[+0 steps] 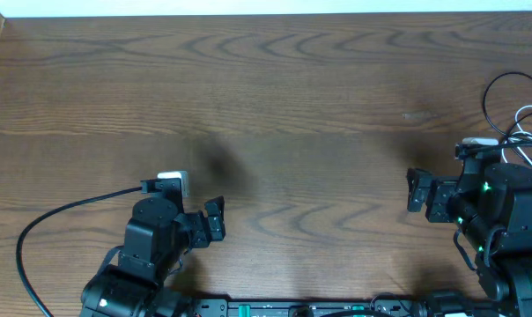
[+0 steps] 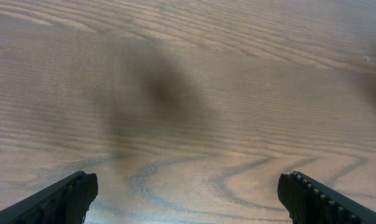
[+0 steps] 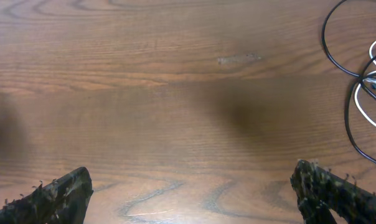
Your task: Untangle cables
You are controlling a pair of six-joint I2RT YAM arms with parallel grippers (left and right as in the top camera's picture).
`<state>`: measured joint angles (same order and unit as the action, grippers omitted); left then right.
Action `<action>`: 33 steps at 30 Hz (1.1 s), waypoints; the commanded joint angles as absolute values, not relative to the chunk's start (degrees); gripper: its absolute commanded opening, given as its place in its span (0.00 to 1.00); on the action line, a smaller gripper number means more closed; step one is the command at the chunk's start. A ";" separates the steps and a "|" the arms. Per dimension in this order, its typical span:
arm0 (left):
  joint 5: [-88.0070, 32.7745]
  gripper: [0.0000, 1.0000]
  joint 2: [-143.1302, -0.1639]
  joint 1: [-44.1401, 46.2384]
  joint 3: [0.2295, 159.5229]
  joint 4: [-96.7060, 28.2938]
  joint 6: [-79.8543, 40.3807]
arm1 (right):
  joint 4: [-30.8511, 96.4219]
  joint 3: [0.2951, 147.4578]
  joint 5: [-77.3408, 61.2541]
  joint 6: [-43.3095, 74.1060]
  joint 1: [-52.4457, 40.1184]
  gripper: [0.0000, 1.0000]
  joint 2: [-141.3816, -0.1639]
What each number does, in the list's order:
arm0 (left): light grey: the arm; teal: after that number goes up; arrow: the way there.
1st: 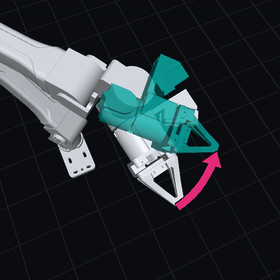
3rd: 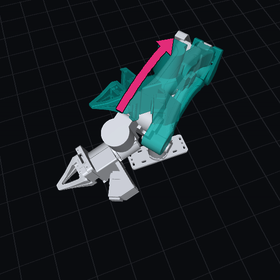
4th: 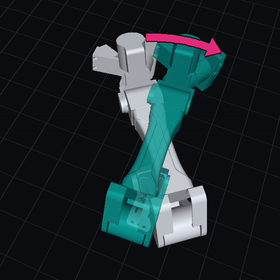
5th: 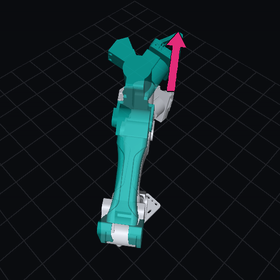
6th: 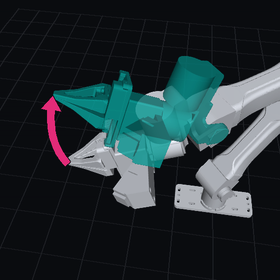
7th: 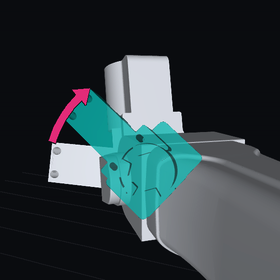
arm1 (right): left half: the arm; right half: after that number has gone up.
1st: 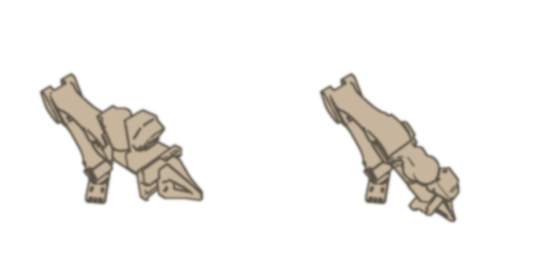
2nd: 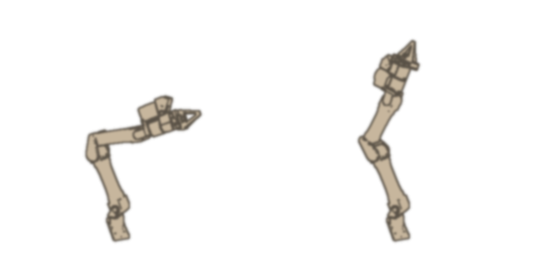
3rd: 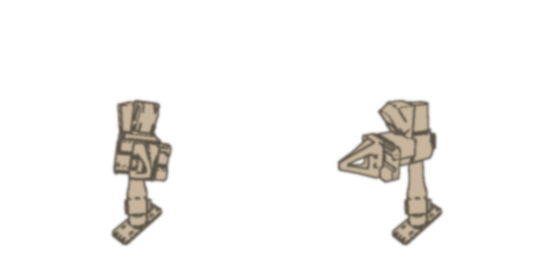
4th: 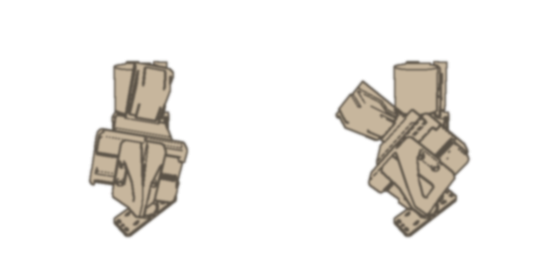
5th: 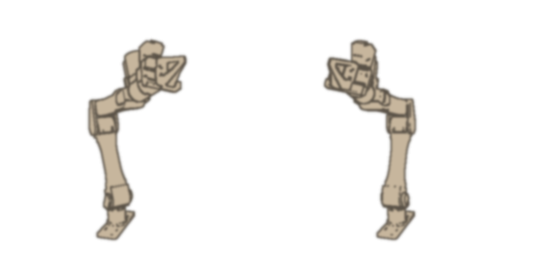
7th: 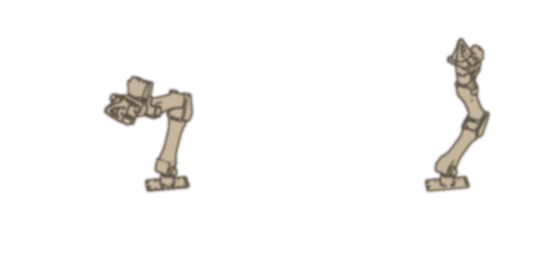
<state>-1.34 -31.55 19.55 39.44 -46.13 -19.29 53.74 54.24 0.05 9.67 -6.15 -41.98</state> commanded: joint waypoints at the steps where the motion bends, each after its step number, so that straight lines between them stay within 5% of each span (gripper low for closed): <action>1: -0.69 0.98 -31.68 19.42 38.87 -46.22 -18.72 | 53.76 53.82 0.97 10.26 -6.48 0.99 -41.91; 16: -0.69 0.98 -31.73 19.42 38.87 -46.22 -18.70 | 56.51 53.76 4.60 8.47 -6.70 0.99 -40.58; 33: -0.69 0.98 -31.73 19.42 38.87 -46.22 -18.72 | 38.70 44.05 5.43 4.99 -6.66 0.99 -20.60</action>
<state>-1.34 -31.73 19.55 39.44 -46.13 -19.29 41.34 47.44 4.60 7.51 -6.20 -24.03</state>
